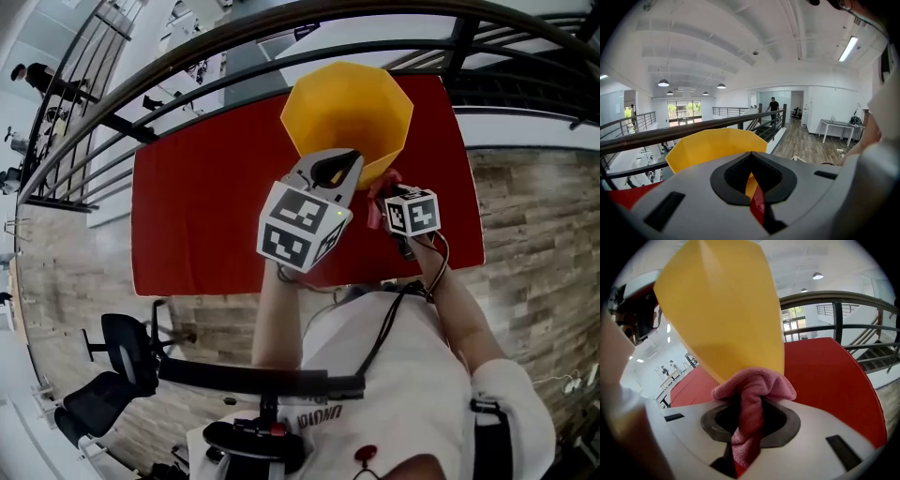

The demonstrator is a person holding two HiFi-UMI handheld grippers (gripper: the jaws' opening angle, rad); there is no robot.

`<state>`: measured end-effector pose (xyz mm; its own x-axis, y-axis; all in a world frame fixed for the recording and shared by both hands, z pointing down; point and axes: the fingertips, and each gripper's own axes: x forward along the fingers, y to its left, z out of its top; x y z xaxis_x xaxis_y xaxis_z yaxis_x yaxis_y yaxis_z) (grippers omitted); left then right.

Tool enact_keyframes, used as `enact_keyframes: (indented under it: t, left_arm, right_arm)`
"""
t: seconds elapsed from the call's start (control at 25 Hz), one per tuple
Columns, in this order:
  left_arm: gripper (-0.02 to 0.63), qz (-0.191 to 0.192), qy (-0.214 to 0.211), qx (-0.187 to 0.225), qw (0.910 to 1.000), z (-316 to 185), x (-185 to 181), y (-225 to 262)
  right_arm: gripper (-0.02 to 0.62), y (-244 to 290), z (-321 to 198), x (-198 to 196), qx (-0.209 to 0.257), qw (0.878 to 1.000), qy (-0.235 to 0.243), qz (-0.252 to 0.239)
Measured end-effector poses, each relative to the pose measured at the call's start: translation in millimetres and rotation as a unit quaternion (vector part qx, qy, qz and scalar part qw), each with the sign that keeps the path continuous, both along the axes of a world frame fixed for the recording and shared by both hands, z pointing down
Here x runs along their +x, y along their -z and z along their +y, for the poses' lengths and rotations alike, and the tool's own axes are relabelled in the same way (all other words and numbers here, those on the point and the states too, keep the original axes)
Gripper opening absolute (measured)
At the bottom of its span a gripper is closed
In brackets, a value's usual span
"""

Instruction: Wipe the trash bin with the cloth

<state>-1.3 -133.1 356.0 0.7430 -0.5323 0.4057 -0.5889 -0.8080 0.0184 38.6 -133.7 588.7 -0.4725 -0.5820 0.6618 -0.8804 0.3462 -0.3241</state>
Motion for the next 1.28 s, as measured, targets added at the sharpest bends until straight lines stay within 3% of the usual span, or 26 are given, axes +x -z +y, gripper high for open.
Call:
enact_keyframes:
  t: [0.56,0.8,1.08,1.28]
  left_arm:
    - [0.003,-0.003,0.011,0.0,0.9999,-5,1,-2]
    - [0.003,-0.003,0.015,0.0,0.9999,-4,-2,1]
    - [0.003,-0.01,0.043,0.005,0.999,-6,-2,1]
    - [0.003,0.002,0.06,-0.019,0.998,-7,2,1]
  right_arm:
    - [0.099,-42,-5,4,-0.042,0.998,0.006,0.046]
    - [0.099,-43,-2,4,-0.046,0.998,0.012,0.038]
    - [0.098,12,14,25,-0.003,1.0,0.011,0.011]
    - [0.098,79,25,38,0.06,0.997,-0.013,-0.039]
